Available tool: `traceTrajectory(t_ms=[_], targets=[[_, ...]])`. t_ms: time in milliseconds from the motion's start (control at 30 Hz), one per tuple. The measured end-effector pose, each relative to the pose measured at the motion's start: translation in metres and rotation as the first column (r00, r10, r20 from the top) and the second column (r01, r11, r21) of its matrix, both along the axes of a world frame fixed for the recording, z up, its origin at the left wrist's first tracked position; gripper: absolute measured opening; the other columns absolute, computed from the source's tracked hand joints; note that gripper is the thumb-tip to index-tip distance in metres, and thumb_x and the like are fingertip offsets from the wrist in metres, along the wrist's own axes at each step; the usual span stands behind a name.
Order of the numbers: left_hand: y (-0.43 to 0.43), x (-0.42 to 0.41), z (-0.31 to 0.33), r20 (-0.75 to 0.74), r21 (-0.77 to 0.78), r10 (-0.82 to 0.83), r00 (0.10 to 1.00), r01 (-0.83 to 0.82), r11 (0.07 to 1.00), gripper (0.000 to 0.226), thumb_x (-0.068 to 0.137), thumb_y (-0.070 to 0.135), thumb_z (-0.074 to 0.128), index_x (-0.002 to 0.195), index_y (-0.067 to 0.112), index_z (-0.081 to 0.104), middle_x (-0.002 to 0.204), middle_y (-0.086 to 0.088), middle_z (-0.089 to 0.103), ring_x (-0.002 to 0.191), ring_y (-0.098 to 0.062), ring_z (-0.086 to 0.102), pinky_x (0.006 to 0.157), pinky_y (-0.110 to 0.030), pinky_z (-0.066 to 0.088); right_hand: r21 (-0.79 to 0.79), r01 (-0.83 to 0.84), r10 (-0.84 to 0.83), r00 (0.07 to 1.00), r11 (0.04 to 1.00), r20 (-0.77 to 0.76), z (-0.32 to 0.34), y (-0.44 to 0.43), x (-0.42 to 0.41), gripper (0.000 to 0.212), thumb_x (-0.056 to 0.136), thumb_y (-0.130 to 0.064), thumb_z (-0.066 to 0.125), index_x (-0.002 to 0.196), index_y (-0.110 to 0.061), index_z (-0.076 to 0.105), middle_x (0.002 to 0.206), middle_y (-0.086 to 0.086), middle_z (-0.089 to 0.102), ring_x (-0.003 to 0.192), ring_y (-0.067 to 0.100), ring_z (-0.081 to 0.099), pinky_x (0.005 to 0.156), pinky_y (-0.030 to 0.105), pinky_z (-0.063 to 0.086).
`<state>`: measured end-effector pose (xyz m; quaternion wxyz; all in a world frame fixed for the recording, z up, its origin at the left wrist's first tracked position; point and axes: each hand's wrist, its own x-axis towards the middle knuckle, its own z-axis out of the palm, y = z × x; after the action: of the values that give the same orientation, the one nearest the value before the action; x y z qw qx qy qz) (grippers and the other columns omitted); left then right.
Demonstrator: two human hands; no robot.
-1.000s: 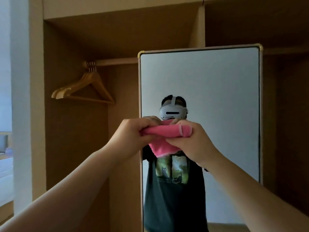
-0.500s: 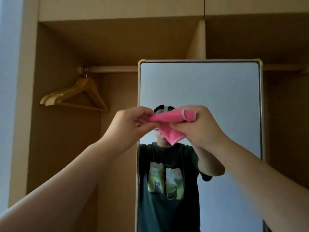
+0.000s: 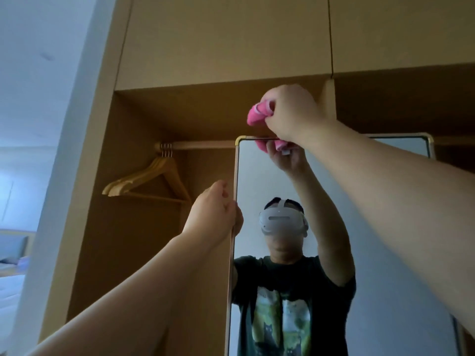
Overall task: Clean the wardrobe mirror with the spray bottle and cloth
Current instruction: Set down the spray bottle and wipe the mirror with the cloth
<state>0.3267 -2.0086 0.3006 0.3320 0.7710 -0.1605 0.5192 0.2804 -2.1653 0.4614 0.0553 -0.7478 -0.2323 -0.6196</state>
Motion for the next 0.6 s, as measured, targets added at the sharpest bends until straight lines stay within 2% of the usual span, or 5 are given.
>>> traceTrajectory(t_ms=[100, 200, 367, 533, 600], targets=[[-0.005, 0.006, -0.003, 0.007, 0.043, -0.008, 1.0, 0.008, 0.999, 0.021, 0.094, 0.012, 0.049, 0.113, 0.013, 0.058, 0.095, 0.0, 0.066, 0.079, -0.014, 0.063, 0.067, -0.027, 0.055, -0.053, 0.064, -0.069, 0.993, 0.997, -0.098, 0.004, 0.016, 0.008, 0.018, 0.088, -0.009, 0.054, 0.081, -0.014, 0.07, 0.077, 0.005, 0.066, 0.073, 0.023, 0.064, 0.059, 0.028, 0.044], [-0.009, 0.013, -0.006, 0.015, 0.029, -0.028, 1.0, 0.027, 0.999, 0.017, 0.094, 0.011, 0.047, 0.105, 0.017, 0.059, 0.088, 0.004, 0.067, 0.075, -0.012, 0.063, 0.067, -0.029, 0.057, -0.051, -0.021, 0.005, 0.955, 0.998, -0.296, -0.001, 0.02, 0.02, 0.025, 0.088, -0.007, 0.053, 0.067, -0.016, 0.064, 0.073, 0.002, 0.066, 0.065, 0.017, 0.067, 0.053, 0.029, 0.054], [-0.009, 0.016, -0.009, 0.064, 0.006, -0.038, 0.997, 0.038, 0.999, 0.019, 0.093, 0.009, 0.049, 0.108, 0.015, 0.06, 0.09, 0.004, 0.066, 0.08, -0.014, 0.063, 0.072, -0.034, 0.057, -0.091, 0.007, -0.038, 0.938, 0.996, -0.345, -0.003, 0.011, 0.023, 0.035, 0.082, -0.002, 0.052, 0.055, -0.02, 0.041, 0.061, 0.0, 0.047, 0.058, 0.016, 0.052, 0.046, 0.025, 0.034], [-0.012, 0.014, -0.009, 0.081, 0.008, -0.019, 0.997, 0.018, 1.0, 0.015, 0.094, 0.008, 0.046, 0.099, 0.014, 0.059, 0.083, 0.004, 0.063, 0.073, -0.013, 0.06, 0.067, -0.038, 0.057, -0.105, -0.049, -0.001, 0.903, 0.993, -0.431, 0.003, -0.002, 0.023, 0.03, 0.082, 0.003, 0.042, 0.06, -0.016, 0.048, 0.063, 0.004, 0.048, 0.047, 0.014, 0.054, 0.036, 0.021, 0.036], [-0.013, 0.014, -0.009, 0.09, -0.003, -0.018, 0.996, 0.018, 1.0, 0.015, 0.093, 0.008, 0.045, 0.096, 0.012, 0.059, 0.081, 0.004, 0.063, 0.072, -0.014, 0.06, 0.066, -0.039, 0.056, -0.134, -0.04, -0.021, 0.903, 0.99, -0.43, 0.004, -0.007, 0.02, 0.033, 0.073, 0.005, 0.042, 0.053, -0.018, 0.052, 0.057, 0.002, 0.053, 0.045, 0.017, 0.056, 0.034, 0.021, 0.037]])
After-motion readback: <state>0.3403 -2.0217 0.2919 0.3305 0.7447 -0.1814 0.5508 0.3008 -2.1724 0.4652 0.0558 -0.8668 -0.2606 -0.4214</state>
